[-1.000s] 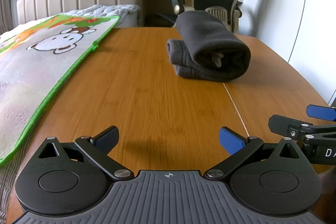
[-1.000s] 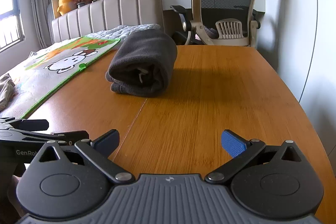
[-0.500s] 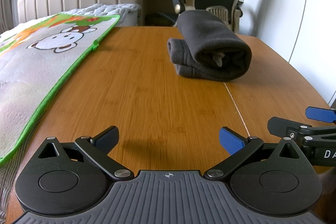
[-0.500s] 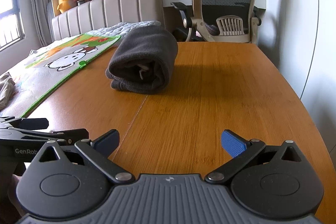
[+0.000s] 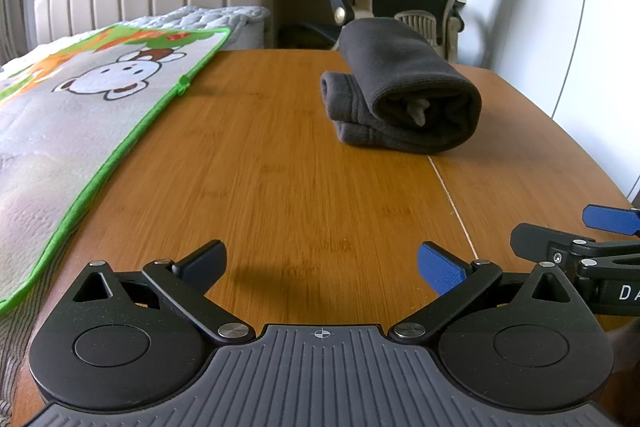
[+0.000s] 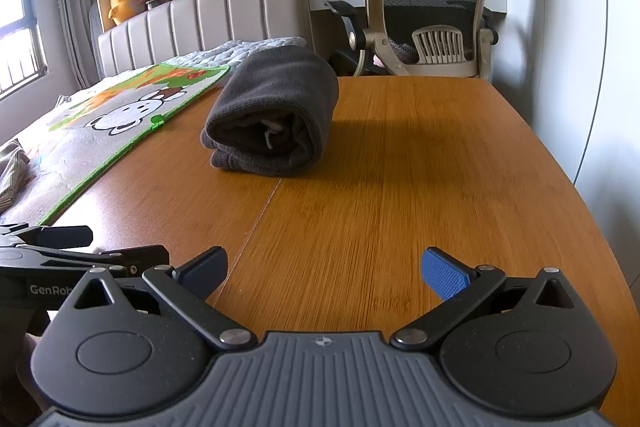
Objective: Fold clothes
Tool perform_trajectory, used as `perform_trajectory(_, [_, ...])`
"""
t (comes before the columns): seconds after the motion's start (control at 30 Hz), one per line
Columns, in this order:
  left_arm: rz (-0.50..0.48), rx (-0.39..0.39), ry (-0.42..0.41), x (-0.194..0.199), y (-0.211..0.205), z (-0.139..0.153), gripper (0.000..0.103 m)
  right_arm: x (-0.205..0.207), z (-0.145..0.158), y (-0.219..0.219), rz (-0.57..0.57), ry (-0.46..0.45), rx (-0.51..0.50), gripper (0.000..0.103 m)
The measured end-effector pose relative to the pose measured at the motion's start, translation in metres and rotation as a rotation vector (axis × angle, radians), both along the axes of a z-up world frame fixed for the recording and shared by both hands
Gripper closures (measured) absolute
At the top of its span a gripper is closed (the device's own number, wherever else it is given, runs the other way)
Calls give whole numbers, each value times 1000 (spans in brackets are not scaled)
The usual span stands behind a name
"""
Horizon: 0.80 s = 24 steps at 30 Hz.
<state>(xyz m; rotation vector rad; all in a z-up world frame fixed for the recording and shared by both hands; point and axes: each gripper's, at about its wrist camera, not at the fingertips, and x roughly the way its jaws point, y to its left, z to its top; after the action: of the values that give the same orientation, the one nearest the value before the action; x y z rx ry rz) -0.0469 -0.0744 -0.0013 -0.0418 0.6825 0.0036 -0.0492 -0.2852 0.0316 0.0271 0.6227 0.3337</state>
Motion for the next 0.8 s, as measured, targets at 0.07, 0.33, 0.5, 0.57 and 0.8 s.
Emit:
perform_trajectory(0.07, [0,0,0,0,0,0,0,0,0,0,0,0,0,0])
perform_trajectory(0.33, [0,-1,0,0,0,0,0,0,0,0,0,1,2,0])
perform_trajectory(0.5, [0,-1,2,0,0,0,0,1,-1,-1,1,2,3,0])
perform_trajectory(0.57, [0,-1,3,0,0,0,0,1,-1,-1,1,3,4,0])
perform_trajectory(0.8, [2,-3,5,0,0,0,0,3,-1,-3,3,9,7,0])
